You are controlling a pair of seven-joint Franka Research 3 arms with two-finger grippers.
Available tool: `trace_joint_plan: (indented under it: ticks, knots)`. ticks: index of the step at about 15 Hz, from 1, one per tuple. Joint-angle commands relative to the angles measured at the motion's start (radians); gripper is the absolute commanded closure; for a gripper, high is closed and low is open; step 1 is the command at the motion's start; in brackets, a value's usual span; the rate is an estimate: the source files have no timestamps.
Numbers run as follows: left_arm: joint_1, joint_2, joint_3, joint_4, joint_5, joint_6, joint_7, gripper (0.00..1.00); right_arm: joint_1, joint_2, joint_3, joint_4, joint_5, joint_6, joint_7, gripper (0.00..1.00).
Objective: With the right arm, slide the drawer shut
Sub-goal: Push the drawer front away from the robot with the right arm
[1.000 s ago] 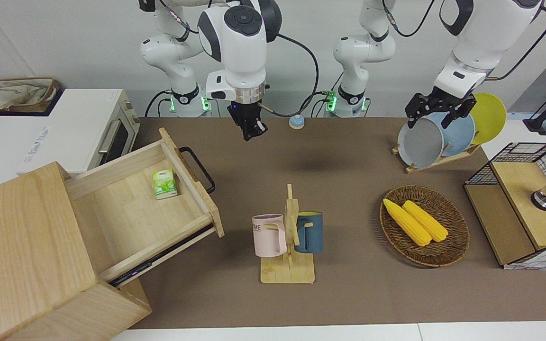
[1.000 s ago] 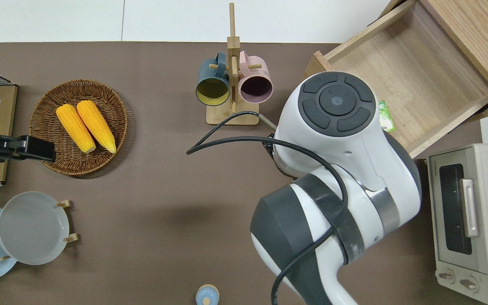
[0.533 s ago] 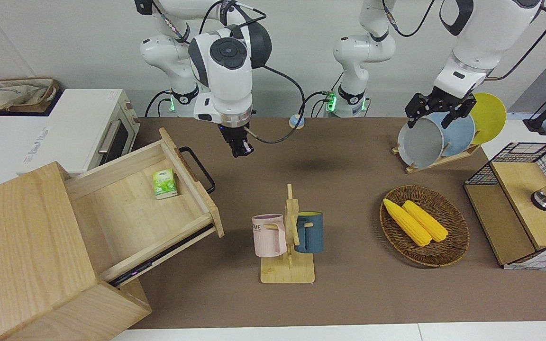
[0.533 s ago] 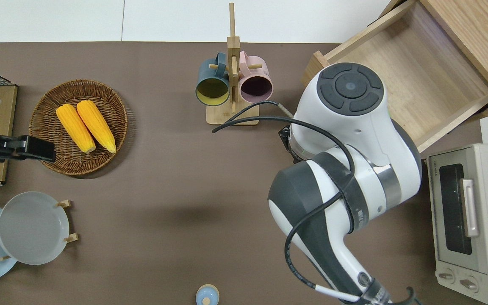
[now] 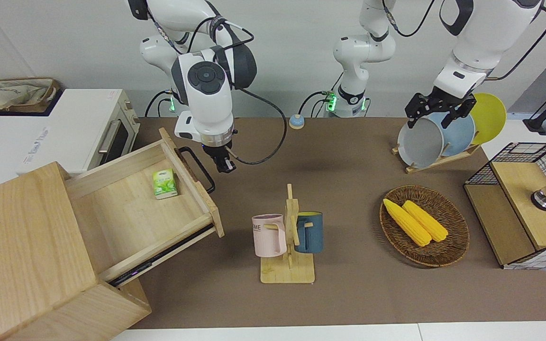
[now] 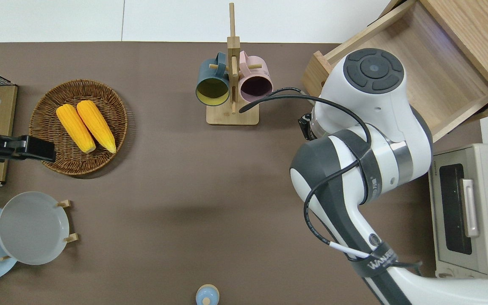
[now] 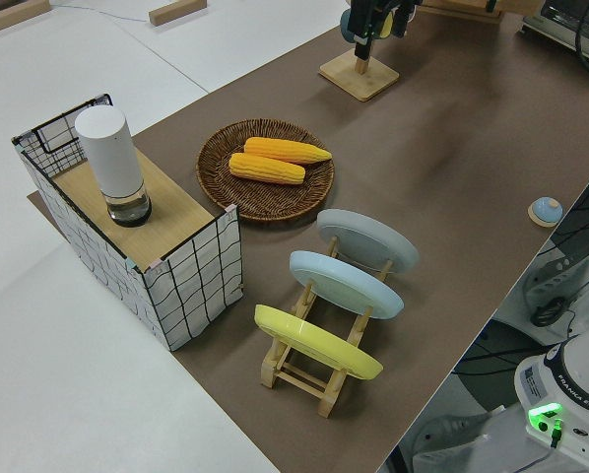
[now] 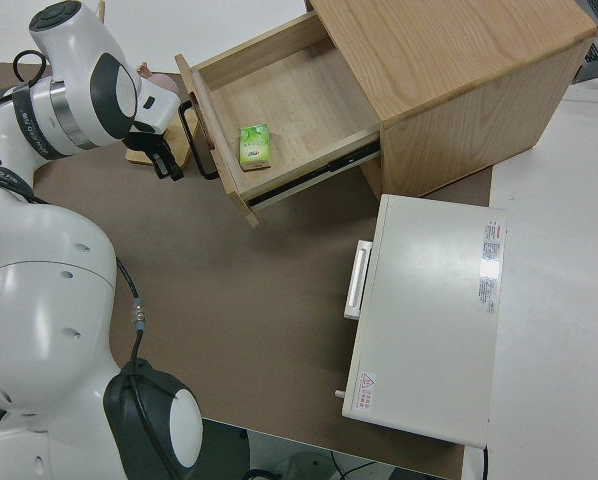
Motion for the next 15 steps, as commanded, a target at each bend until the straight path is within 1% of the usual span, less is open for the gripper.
trace_joint_plan:
  ticks: [1, 4, 6, 7, 8, 10, 11, 14, 15]
  knots:
    - [0.005, 0.011, -0.007, 0.024, 0.017, -0.020, 0.009, 0.01, -0.050, 0.025, 0.015, 0.020, -0.021, 0.020, -0.053, 1.000]
    - [0.005, 0.013, -0.007, 0.026, 0.017, -0.020, 0.009, 0.01, -0.076, 0.049, 0.015, 0.055, -0.023, 0.020, -0.061, 1.000]
    - [0.005, 0.011, -0.007, 0.026, 0.017, -0.020, 0.009, 0.01, -0.096, 0.069, 0.014, 0.085, -0.023, 0.020, -0.087, 1.000]
    - [0.005, 0.011, -0.007, 0.024, 0.017, -0.020, 0.009, 0.01, -0.108, 0.078, 0.014, 0.101, -0.023, 0.019, -0.097, 1.000]
    - [0.005, 0.011, -0.007, 0.026, 0.017, -0.020, 0.009, 0.01, -0.120, 0.085, 0.014, 0.107, -0.024, 0.019, -0.110, 1.000]
    - [0.005, 0.011, -0.007, 0.026, 0.017, -0.020, 0.009, 0.01, -0.153, 0.098, 0.017, 0.132, -0.023, 0.019, -0.129, 1.000]
    - [0.005, 0.011, -0.007, 0.026, 0.017, -0.020, 0.009, 0.01, -0.166, 0.106, 0.020, 0.139, -0.024, 0.019, -0.136, 1.000]
    - [0.005, 0.013, -0.007, 0.024, 0.017, -0.020, 0.009, 0.01, -0.211, 0.120, 0.026, 0.145, -0.035, 0.020, -0.174, 1.000]
    - [0.005, 0.011, -0.007, 0.026, 0.017, -0.020, 0.009, 0.01, -0.222, 0.123, 0.027, 0.156, -0.044, 0.020, -0.191, 1.000]
